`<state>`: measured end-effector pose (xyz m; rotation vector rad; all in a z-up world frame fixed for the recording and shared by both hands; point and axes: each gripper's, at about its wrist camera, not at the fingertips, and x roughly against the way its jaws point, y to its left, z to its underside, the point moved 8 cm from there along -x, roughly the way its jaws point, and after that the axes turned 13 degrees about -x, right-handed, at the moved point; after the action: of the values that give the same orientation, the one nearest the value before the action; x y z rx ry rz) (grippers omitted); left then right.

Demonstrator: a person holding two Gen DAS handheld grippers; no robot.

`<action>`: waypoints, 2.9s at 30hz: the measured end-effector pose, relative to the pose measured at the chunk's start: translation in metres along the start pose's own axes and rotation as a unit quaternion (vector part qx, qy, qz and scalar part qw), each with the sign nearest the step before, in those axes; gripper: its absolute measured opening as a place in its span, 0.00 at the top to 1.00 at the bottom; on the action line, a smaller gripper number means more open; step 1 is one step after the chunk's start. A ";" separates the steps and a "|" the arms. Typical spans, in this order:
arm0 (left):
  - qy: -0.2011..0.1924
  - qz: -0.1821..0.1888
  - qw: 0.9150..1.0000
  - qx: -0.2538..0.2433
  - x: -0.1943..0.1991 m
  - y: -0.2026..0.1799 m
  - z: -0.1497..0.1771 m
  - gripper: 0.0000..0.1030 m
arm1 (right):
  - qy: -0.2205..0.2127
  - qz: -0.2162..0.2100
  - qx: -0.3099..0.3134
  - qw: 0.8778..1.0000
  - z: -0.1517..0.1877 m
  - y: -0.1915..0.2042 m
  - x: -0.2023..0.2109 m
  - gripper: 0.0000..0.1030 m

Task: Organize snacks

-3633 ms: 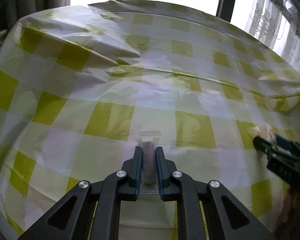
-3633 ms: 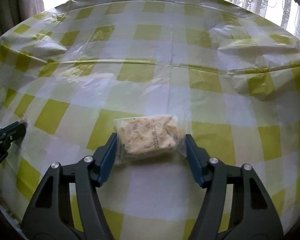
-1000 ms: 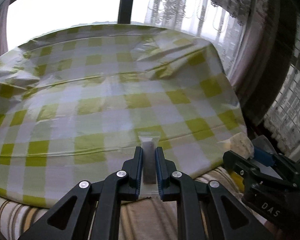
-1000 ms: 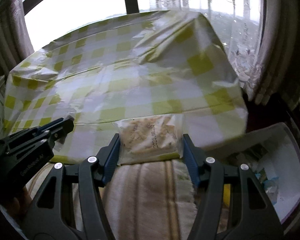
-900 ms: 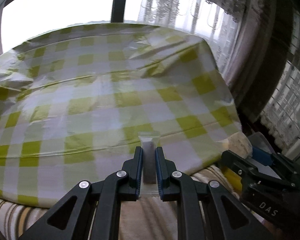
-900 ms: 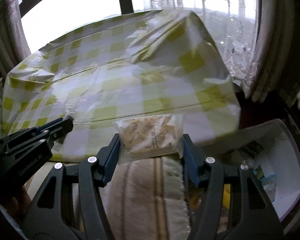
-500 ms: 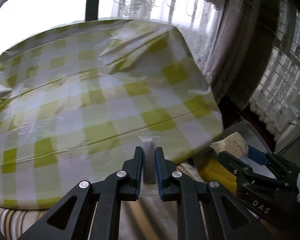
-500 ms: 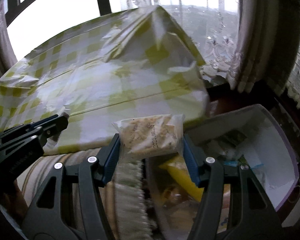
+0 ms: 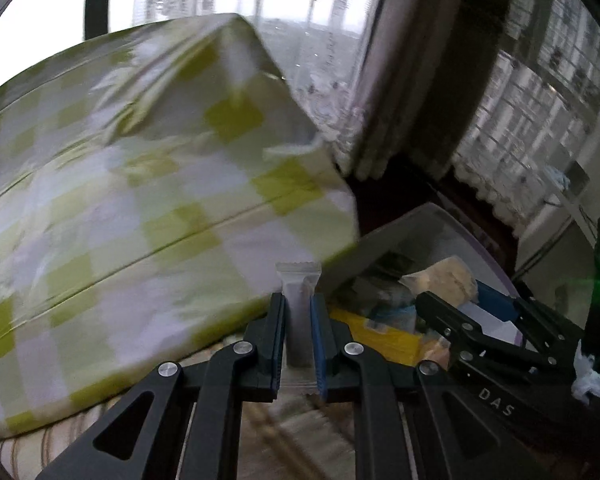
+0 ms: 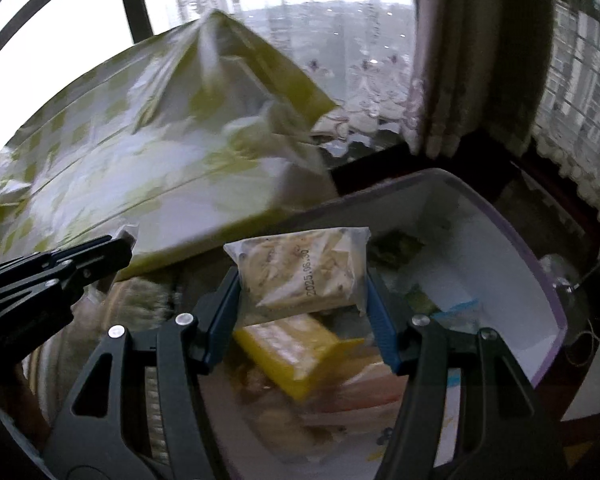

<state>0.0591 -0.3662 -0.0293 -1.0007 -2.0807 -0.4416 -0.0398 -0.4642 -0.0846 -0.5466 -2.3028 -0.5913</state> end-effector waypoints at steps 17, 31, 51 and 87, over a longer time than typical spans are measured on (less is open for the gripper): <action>0.040 0.081 0.995 -0.042 -0.057 -0.076 -0.026 0.87 | 0.008 0.069 -0.066 0.995 -0.010 -0.092 -0.019 0.39; 0.068 0.126 0.988 -0.053 -0.099 -0.113 -0.035 0.87 | 0.009 0.121 -0.100 0.988 -0.018 -0.147 -0.028 0.38; 0.061 0.156 0.986 -0.021 -0.091 -0.112 -0.036 0.34 | -0.007 0.150 -0.098 0.984 -0.024 -0.154 -0.009 0.26; 0.023 0.112 0.991 0.070 0.026 -0.045 0.056 0.10 | -0.020 0.145 -0.022 0.989 0.012 -0.073 0.072 0.26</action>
<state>-0.0140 -0.3486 -0.0442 -1.1140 -1.9018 -0.1998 -0.1330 -0.5008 -0.0604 -0.9018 -2.1958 -0.4939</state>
